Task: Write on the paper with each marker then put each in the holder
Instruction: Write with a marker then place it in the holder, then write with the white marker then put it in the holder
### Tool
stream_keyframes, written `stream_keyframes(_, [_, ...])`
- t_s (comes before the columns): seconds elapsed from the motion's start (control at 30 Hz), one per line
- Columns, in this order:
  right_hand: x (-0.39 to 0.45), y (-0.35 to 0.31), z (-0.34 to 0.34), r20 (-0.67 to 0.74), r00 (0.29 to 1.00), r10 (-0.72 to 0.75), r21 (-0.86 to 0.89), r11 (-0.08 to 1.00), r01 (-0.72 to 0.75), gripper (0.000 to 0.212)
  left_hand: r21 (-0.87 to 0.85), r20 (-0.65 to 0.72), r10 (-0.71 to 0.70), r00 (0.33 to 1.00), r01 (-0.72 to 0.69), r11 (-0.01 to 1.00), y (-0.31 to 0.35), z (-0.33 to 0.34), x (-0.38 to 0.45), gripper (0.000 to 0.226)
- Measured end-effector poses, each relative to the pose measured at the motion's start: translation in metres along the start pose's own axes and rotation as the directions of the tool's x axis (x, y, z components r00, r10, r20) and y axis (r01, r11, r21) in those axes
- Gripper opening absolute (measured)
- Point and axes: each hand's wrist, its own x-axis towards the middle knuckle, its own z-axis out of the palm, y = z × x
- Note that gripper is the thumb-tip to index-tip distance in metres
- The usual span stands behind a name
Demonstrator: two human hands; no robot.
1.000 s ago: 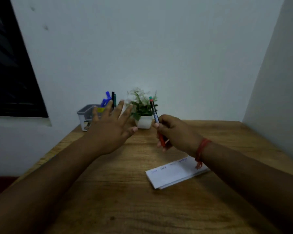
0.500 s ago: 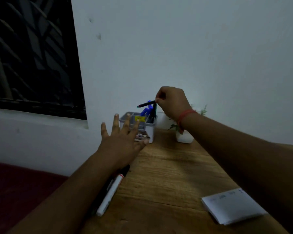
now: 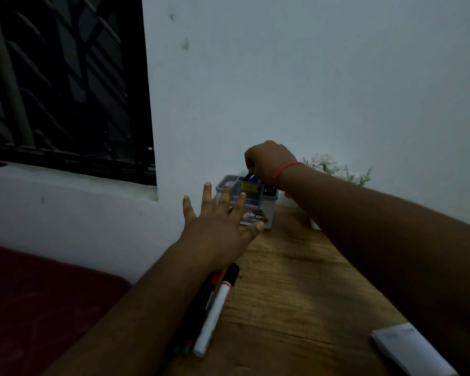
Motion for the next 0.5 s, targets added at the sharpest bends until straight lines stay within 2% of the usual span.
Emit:
stream_keyframes(0.13, [-0.001, 0.0, 0.008, -0.013, 0.999, -0.046, -0.057, 0.997, 0.045, 0.018, 0.014, 0.114, -0.024, 0.993, 0.022, 1.0, -0.006, 0.0, -0.001, 0.092])
stream_keyframes(0.2, [-0.005, 0.002, 0.005, -0.091, 0.993, -0.069, -0.041, 0.997, 0.066, 0.023, 0.016, 0.17, -0.034, 0.985, 0.031, 0.999, -0.01, 0.0, -0.002, 0.089])
stream_keyframes(0.37, [-0.044, 0.014, -0.019, -0.407, 0.913, -0.017, 0.222, 0.968, 0.117, 0.022, -0.01, 0.265, -0.007, 0.964, 0.01, 1.0, -0.018, -0.001, -0.004, 0.084])
stream_keyframes(0.43, [-0.08, 0.022, -0.025, -0.456, 0.889, -0.042, 0.3, 0.933, 0.197, 0.021, -0.027, 0.297, 0.03, 0.954, -0.023, 0.999, -0.019, -0.007, -0.006, 0.083])
stream_keyframes(0.5, [-0.123, 0.031, -0.024, -0.42, 0.905, -0.07, 0.337, 0.914, 0.227, 0.021, -0.05, 0.33, 0.092, 0.94, -0.08, 0.996, -0.019, -0.014, -0.009, 0.079])
